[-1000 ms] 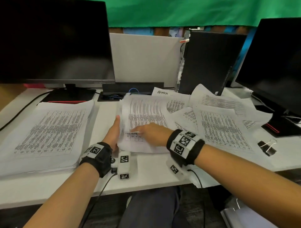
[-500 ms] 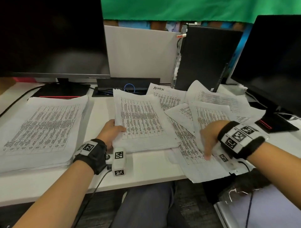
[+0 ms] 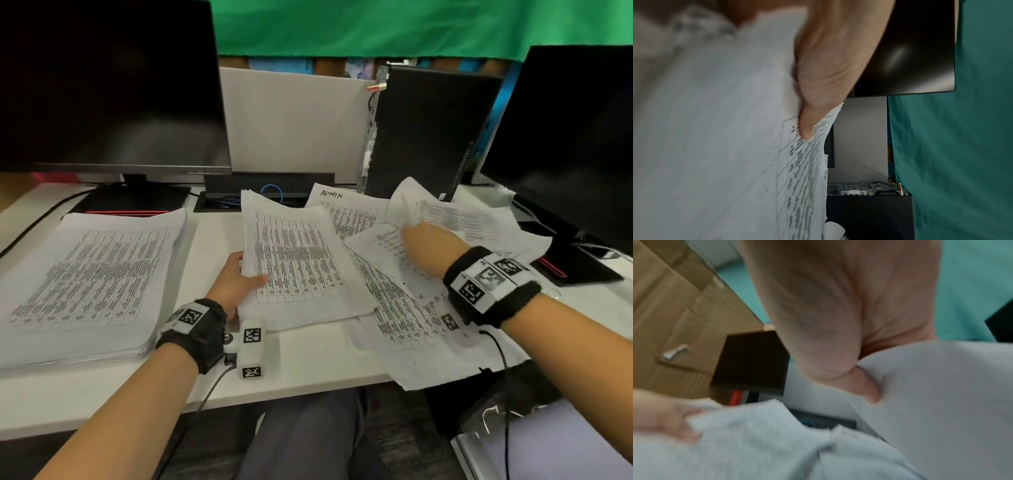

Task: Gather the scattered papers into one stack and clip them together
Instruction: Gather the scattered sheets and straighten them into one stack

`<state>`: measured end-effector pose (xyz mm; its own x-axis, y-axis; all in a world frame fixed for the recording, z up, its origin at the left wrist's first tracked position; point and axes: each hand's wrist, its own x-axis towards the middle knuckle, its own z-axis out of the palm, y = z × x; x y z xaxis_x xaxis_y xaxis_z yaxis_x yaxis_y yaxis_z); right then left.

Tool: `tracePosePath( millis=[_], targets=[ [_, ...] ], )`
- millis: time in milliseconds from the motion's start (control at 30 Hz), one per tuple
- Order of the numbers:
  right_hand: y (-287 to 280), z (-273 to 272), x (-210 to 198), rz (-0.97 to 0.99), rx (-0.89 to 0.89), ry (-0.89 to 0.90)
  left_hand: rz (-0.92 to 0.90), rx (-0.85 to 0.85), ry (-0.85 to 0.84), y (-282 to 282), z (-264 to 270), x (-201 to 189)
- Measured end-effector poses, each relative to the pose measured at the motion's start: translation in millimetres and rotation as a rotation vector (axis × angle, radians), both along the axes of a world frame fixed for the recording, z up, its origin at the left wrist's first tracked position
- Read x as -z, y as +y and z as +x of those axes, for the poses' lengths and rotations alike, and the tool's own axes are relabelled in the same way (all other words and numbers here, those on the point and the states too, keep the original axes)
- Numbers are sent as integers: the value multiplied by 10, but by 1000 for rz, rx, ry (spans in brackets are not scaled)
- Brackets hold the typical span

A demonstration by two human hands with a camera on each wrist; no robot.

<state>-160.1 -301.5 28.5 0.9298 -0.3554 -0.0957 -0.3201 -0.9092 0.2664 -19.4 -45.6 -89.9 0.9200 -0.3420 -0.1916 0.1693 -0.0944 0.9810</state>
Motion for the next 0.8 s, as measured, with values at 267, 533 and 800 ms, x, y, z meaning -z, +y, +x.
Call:
tracePosePath(
  millis=[267, 533, 800],
  targets=[
    [1102, 573, 147, 164, -397, -166, 67, -37, -3, -28, 41, 8],
    [1125, 832, 339, 696, -365, 337, -50, 32, 244, -12, -1, -113],
    [-743, 1156, 593, 1281, 608, -810, 23, 32, -24, -4, 55, -17]
  ],
)
